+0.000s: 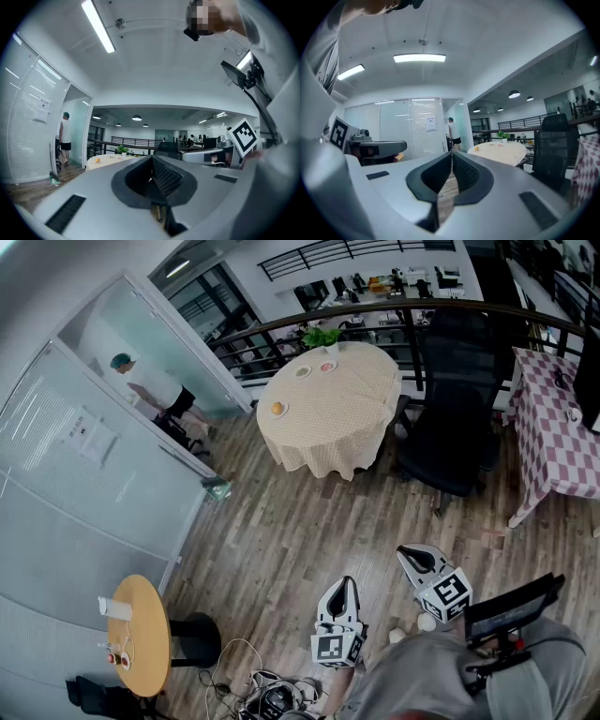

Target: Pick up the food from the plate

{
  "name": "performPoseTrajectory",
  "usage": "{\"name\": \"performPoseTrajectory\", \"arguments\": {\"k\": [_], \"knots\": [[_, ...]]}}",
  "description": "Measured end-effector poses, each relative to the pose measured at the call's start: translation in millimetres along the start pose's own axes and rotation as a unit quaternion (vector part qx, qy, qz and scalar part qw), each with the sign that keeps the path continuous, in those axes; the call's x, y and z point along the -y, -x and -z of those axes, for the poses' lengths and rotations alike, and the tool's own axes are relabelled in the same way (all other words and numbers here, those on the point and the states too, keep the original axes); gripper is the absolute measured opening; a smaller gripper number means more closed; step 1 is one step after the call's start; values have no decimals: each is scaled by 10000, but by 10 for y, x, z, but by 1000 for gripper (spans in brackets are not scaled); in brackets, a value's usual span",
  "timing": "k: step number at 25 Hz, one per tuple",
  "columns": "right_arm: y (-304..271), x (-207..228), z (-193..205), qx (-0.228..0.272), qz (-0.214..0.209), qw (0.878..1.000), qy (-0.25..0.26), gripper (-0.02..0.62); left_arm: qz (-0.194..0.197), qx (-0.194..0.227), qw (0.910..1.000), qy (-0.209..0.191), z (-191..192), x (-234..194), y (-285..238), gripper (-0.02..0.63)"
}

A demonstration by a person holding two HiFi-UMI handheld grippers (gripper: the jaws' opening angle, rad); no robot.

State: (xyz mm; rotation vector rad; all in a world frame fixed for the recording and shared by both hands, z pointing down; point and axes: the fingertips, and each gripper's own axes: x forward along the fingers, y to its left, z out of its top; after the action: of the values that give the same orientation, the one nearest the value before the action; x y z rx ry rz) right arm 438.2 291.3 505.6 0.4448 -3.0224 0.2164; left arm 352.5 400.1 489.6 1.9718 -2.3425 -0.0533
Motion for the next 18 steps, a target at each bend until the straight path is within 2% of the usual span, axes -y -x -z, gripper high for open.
{"name": "performPoseTrajectory", "arguments": {"k": [6,12,15,18], "knots": [[147,-316,36,-45,-158,9999,45,23,-185,-143,9993,283,92,-37,280,12],[236,-366,45,-39,-243,9997,-15,23,-149,-91,9997,190,25,101,299,12],[261,-328,-49,173,-328,9993,-71,23,-223,-56,9996,142,-17,145,278,12],[270,-265,-112,317,-271,9988,259,23,-288,-49,9996,58,-50,183,252,12]]}}
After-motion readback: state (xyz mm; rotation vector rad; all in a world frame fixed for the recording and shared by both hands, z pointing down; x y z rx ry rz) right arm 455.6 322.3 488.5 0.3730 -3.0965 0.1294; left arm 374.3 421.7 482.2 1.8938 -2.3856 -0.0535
